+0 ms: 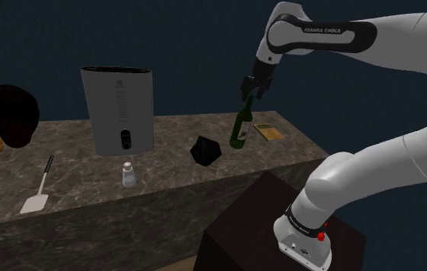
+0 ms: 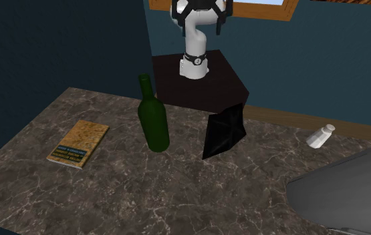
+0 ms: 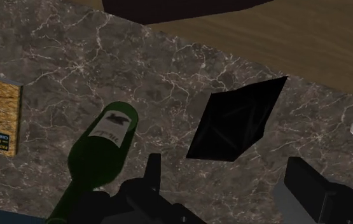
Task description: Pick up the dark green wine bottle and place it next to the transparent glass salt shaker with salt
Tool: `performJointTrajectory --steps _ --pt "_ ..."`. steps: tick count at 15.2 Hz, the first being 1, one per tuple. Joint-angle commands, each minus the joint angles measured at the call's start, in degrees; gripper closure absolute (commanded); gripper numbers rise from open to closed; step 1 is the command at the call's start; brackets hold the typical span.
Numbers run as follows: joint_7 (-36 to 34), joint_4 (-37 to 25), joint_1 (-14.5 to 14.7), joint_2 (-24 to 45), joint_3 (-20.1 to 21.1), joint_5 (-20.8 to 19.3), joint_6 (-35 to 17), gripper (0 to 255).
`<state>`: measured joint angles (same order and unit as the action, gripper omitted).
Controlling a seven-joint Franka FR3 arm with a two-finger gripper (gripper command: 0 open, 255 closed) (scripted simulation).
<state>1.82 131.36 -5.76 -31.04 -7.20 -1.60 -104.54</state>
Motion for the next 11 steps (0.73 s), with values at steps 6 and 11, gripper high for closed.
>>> performJointTrajectory --steps 6,11 --pt "3.8 -5.7 -2.6 10.8 -5.4 -1.2 -5.9 0" --pt "6.8 -11.6 -4.2 19.3 -8.9 -0.4 -9.0 0"
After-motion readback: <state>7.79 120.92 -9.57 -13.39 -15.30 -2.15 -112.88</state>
